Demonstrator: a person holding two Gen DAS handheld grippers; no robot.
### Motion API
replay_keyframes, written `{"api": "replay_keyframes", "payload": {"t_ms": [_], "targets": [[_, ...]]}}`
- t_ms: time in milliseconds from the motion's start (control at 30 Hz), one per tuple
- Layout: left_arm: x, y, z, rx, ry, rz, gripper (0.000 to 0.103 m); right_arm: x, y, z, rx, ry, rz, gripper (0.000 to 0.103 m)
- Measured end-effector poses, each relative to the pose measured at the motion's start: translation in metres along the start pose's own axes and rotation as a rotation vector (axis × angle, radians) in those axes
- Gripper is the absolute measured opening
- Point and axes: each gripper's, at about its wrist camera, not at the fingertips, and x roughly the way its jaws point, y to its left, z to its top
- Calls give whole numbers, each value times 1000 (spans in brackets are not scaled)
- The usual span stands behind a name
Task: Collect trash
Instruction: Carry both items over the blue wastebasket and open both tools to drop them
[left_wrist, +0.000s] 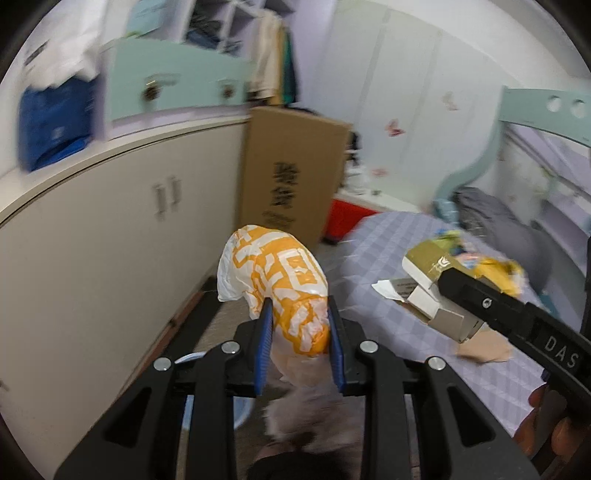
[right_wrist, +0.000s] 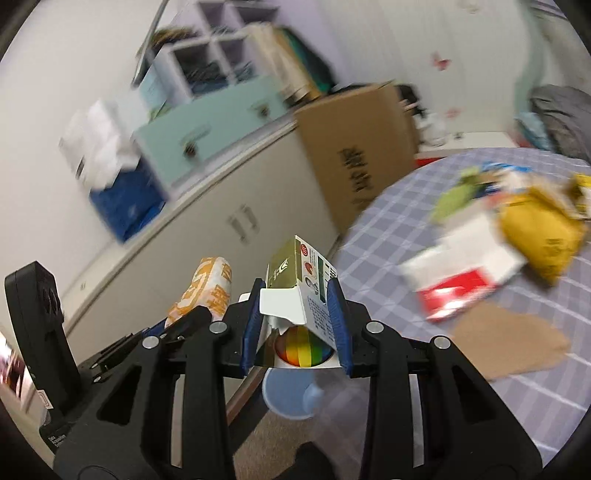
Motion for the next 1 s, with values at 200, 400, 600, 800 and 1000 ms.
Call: {"api": "replay_keyframes", "payload": {"t_ms": [200,400,600,800,1000], "targets": [[27,83,-10,-98,89,139,26,89,54,-21,-86,134,52,36],[63,139,-21,-163,186,210,26,174,74,-51,-127,234,43,76],[87,160,-33,-189,253,213,27,195,66,-65,-120,281,-35,79],[102,154,-39,-180,282,191,28,187,62,-67,-148,261,-87,80],[116,148,-42,-164,305,176,28,180,68,-66,-193,215,-104,82]]}}
